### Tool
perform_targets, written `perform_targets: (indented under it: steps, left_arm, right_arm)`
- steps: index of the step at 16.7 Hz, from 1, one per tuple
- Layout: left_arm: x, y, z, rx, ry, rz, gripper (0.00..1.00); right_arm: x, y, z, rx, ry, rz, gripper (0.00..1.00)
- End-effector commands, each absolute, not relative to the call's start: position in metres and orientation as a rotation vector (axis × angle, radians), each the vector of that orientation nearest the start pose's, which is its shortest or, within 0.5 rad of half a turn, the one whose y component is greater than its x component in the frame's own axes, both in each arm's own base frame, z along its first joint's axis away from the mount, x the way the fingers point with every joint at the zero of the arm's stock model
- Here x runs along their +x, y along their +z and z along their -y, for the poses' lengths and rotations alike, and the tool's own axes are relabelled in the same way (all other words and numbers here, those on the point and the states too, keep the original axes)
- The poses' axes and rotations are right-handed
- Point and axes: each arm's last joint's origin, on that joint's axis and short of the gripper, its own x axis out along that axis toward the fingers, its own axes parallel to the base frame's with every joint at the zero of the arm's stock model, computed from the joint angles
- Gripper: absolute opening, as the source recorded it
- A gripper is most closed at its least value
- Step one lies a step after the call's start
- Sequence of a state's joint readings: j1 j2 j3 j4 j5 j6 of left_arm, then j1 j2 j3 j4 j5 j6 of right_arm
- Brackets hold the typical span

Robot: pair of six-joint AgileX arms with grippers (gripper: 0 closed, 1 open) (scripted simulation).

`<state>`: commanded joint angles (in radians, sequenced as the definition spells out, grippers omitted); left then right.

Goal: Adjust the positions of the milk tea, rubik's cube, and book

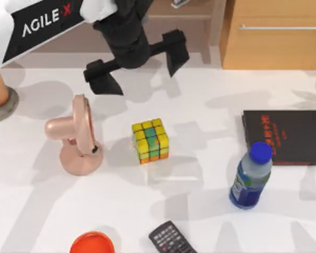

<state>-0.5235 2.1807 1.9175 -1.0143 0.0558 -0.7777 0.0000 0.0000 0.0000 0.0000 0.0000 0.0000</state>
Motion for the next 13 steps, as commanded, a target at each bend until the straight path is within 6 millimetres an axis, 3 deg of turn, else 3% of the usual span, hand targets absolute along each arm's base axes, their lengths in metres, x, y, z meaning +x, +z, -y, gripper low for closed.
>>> perform_targets:
  steps: [5, 13]
  left_arm:
    - [0.37, 0.206, 0.255, -0.239, 0.188, -1.535, 1.0]
    - [0.366, 0.204, 0.256, -0.221, 0.216, -1.559, 1.0]
  right_arm:
    - [0.106, 0.16, 0.001, 0.0, 0.0, 0.0, 1.0]
    - [0.106, 0.16, 0.001, 0.0, 0.0, 0.0, 1.0]
